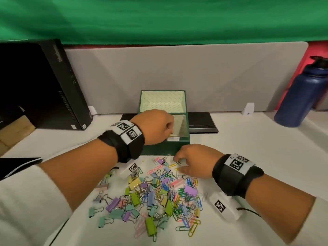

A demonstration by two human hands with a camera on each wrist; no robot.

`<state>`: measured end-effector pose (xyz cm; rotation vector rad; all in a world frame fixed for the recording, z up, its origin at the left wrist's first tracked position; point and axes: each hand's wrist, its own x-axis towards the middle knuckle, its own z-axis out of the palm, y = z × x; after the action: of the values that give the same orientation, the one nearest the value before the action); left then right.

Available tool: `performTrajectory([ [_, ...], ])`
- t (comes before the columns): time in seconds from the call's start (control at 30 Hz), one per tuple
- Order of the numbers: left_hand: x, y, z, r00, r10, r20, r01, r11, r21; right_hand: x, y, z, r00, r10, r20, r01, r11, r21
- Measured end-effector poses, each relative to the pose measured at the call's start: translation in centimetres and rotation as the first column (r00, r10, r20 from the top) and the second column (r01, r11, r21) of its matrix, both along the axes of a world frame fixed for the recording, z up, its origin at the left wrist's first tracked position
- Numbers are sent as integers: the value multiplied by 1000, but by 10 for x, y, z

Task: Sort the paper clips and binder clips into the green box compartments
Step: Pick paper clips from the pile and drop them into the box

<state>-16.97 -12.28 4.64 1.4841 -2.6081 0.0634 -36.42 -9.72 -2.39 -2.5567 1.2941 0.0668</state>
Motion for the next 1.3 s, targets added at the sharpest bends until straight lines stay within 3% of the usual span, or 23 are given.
performTrajectory([
  [0.1,10,25,-4,994,-14,109,-1,992,129,8,0,1,993,78,-93,-85,993,-78],
  [0.17,16,32,-16,960,-3,281,-79,956,282,13,-3,-3,987,103,-124,-114,990,-79],
  [0.23,22,33,-31,923,17,385,-154,932,327,16,-7,-5,988,95,-123,-104,992,-69],
  [0.4,24,34,-55,942,35,332,-148,936,321,19,-8,-6,996,45,-82,-49,997,-56],
  [0.57,27,38,-58,979,79,189,-141,929,342,19,-5,-8,999,-2,-45,0,999,-44],
  [0.9,54,48,-59,984,177,28,-172,896,408,18,-1,-2,1000,19,0,-19,996,-91],
  [1.0,61,48,-52,944,283,-171,-199,900,387,17,0,0,999,-5,45,9,996,-90],
  [1.13,68,46,-44,794,407,-452,-124,836,535,19,2,2,1000,5,3,-5,996,-94],
  [1.3,60,45,-46,906,357,-227,-154,778,610,20,1,1,1000,-2,27,4,997,-74],
])
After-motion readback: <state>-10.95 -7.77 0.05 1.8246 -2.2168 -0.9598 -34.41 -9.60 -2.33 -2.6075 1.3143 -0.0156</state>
